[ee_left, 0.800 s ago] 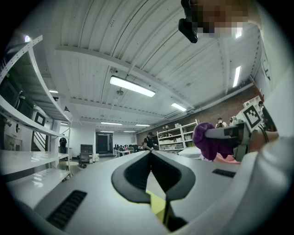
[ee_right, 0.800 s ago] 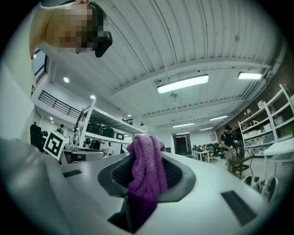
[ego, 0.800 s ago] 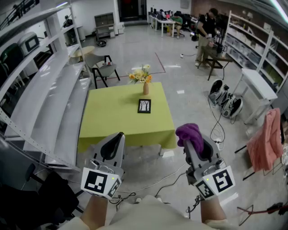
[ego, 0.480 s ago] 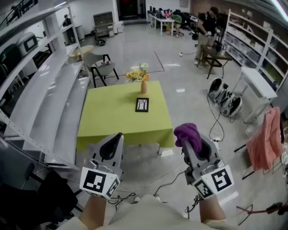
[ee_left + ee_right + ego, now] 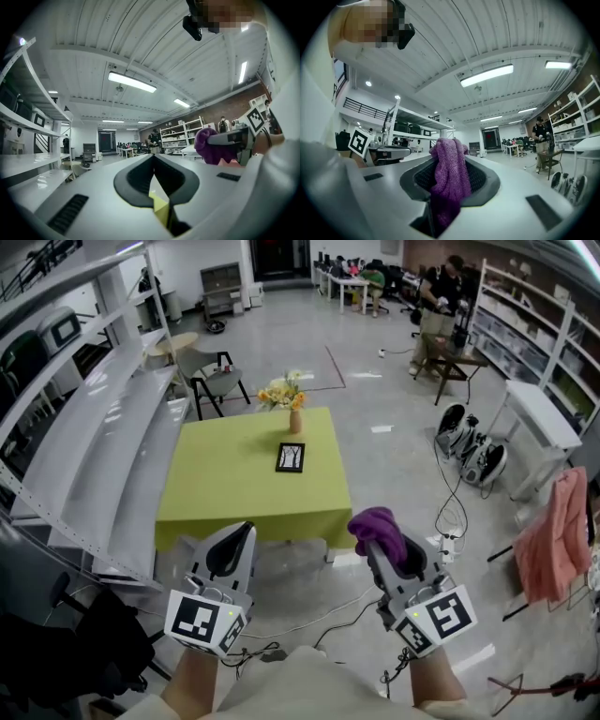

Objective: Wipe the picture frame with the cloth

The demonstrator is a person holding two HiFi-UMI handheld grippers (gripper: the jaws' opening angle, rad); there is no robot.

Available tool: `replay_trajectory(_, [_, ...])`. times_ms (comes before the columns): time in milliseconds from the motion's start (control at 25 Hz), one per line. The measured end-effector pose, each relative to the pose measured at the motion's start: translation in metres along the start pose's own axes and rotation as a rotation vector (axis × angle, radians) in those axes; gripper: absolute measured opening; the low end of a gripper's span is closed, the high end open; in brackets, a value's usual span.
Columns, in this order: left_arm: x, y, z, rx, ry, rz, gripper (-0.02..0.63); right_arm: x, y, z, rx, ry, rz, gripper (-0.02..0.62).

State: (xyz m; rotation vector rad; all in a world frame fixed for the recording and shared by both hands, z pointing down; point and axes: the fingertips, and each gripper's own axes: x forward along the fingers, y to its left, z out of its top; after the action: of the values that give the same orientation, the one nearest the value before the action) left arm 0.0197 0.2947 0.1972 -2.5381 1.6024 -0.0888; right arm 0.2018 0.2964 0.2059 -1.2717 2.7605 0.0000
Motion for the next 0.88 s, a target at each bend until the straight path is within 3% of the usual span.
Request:
replay_trajectory(480, [0.008,-0.022,-0.010,-0.002,0.015,0.036,0.008,-0.003,-0.017,-0.020,0.019,0.037,0.067,0.107])
replay_trajectory(880, [0.033,0.010,-0.035,-0.003,0.012,0.037,0.008,0.037,-0.028,-0.047,0.006,0.059,0.061,0.107])
